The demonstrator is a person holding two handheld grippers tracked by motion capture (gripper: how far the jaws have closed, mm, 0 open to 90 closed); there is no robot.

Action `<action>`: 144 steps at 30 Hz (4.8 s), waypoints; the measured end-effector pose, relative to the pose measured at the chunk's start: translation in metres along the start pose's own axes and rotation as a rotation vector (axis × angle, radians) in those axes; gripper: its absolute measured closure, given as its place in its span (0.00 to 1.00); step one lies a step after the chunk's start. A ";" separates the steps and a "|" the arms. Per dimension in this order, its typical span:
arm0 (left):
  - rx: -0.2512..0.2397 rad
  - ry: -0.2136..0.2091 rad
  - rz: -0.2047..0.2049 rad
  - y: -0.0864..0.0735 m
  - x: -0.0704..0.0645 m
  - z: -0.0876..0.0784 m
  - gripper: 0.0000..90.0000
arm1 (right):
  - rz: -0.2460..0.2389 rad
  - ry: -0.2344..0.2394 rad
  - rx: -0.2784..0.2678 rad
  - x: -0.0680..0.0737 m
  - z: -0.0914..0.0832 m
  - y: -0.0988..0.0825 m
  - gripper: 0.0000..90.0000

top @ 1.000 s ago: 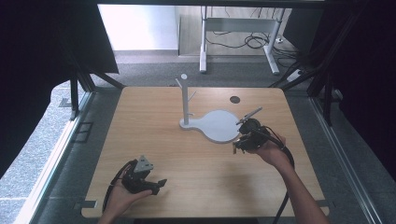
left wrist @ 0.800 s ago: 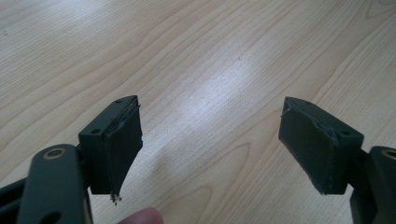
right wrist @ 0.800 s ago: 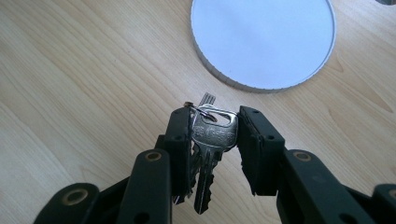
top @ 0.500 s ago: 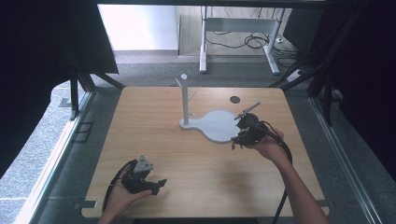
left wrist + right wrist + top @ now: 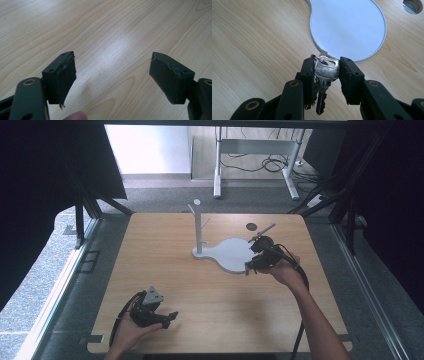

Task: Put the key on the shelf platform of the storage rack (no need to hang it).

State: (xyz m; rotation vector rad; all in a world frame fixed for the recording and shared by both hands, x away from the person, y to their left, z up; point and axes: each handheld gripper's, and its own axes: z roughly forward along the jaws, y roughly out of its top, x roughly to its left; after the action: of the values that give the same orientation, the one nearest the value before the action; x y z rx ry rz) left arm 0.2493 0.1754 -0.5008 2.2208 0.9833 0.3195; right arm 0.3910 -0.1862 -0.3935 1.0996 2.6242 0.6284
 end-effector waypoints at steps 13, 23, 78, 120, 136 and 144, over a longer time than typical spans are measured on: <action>0.001 -0.003 0.005 0.000 0.000 0.001 0.24 | 0.034 0.008 -0.003 -0.011 0.006 0.010 0.74; 0.003 -0.004 0.007 0.000 0.000 0.001 0.24 | 0.049 -0.002 0.010 -0.022 0.012 0.021 0.74; 0.003 -0.005 0.002 -0.001 0.002 0.001 0.24 | 0.118 0.013 0.075 -0.038 0.095 0.056 0.74; 0.005 -0.006 0.002 -0.001 0.002 0.002 0.24 | 0.161 -0.022 0.039 -0.049 0.110 0.033 0.54; -0.034 -0.003 0.001 0.001 0.001 -0.007 0.24 | 0.082 0.051 -0.096 -0.018 0.056 -0.010 0.48; -0.031 0.000 0.001 0.001 0.001 -0.007 0.24 | 0.082 0.052 -0.167 -0.009 0.027 -0.046 0.48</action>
State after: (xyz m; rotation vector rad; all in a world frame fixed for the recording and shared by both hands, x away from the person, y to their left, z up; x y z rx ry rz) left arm 0.2472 0.1791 -0.4951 2.1935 0.9708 0.3328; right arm 0.3786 -0.2130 -0.4386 1.1593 2.5250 0.8873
